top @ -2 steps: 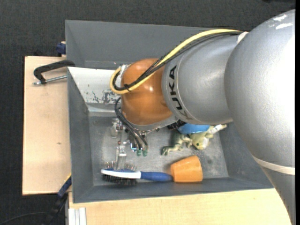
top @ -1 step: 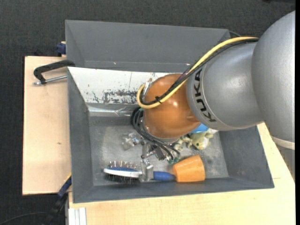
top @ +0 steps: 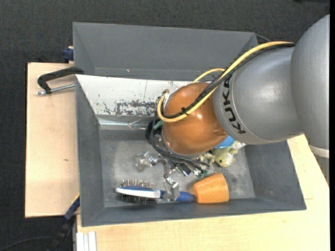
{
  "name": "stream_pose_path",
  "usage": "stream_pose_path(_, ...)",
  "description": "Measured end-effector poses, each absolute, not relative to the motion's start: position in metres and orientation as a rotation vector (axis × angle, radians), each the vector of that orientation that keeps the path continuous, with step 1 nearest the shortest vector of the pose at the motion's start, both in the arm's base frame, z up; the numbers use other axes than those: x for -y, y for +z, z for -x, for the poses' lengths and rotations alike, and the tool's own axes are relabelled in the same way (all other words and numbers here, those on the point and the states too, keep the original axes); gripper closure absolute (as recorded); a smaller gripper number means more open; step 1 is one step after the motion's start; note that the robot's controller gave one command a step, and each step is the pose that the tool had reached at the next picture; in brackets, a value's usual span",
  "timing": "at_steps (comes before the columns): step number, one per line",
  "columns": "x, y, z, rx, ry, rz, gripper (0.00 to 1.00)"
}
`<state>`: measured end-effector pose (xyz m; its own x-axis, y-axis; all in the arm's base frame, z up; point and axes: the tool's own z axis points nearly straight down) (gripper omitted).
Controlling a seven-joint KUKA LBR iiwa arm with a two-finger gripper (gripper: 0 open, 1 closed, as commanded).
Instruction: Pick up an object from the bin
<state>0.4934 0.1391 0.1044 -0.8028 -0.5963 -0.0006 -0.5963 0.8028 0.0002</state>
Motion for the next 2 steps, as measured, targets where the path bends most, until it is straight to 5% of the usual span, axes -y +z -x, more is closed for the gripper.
stream_pose_path(1,-0.157,0.119,-0.493,-2.967,0.003,1.011,0.00)
stream_pose_path(2,-0.157,0.069,-0.491,-3.014,-0.002,0.925,0.00)
